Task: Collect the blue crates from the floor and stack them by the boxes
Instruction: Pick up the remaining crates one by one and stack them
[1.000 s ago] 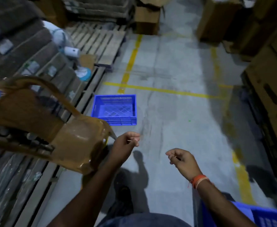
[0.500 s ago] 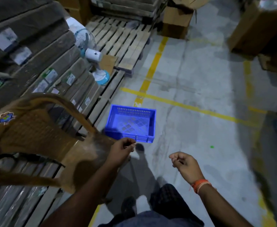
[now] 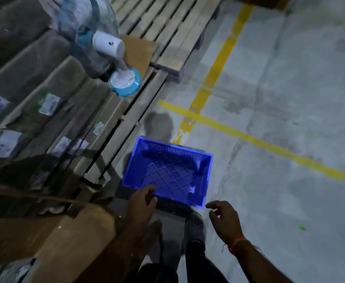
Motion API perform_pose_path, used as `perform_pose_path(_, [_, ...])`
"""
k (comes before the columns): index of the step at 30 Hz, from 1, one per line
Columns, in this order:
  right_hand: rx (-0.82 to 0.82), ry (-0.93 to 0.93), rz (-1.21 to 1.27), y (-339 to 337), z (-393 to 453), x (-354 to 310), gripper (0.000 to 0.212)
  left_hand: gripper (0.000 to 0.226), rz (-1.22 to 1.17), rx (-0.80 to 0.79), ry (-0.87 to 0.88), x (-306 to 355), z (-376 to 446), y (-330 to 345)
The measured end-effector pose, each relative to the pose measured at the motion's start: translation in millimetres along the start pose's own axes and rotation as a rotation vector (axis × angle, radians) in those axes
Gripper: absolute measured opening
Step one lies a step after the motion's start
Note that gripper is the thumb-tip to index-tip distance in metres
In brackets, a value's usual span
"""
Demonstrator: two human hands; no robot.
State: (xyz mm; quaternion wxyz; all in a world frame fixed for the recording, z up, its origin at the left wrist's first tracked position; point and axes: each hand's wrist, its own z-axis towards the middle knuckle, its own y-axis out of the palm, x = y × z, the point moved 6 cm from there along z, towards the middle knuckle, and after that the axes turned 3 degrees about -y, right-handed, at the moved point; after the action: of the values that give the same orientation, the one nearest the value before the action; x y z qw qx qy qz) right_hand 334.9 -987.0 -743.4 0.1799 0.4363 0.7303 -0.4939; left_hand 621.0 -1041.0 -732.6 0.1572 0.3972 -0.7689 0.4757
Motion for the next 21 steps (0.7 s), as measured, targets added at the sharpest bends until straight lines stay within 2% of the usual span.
perform_pose_path(5, [-0.037, 0.029, -0.069, 70.0, 124.6, 65.7, 0.026, 0.033, 0.188, 0.021, -0.05, -64.4, 118.3, 56.4])
perform_pose_path(11, [0.048, 0.176, -0.165, 137.0, 228.6, 156.5, 0.026, 0.033, 0.31, 0.062, -0.086, -138.3, 230.7, 117.2])
perform_pose_path(15, [0.114, 0.279, -0.204, 167.0, 254.5, 197.7, 0.026, 0.031, 0.371, 0.01, -0.047, -170.2, 262.4, 153.3])
perform_pose_path(20, [0.145, 0.457, -0.144, 179.2, 270.3, 229.3, 0.041, 0.031, 0.339, -0.029, -0.061, -189.8, 262.0, 183.1])
perform_pose_path(21, [0.129, 0.447, -0.166, 179.7, 274.6, 231.4, 0.041, 0.03, 0.339, -0.024, -0.072, -191.8, 261.8, 185.0])
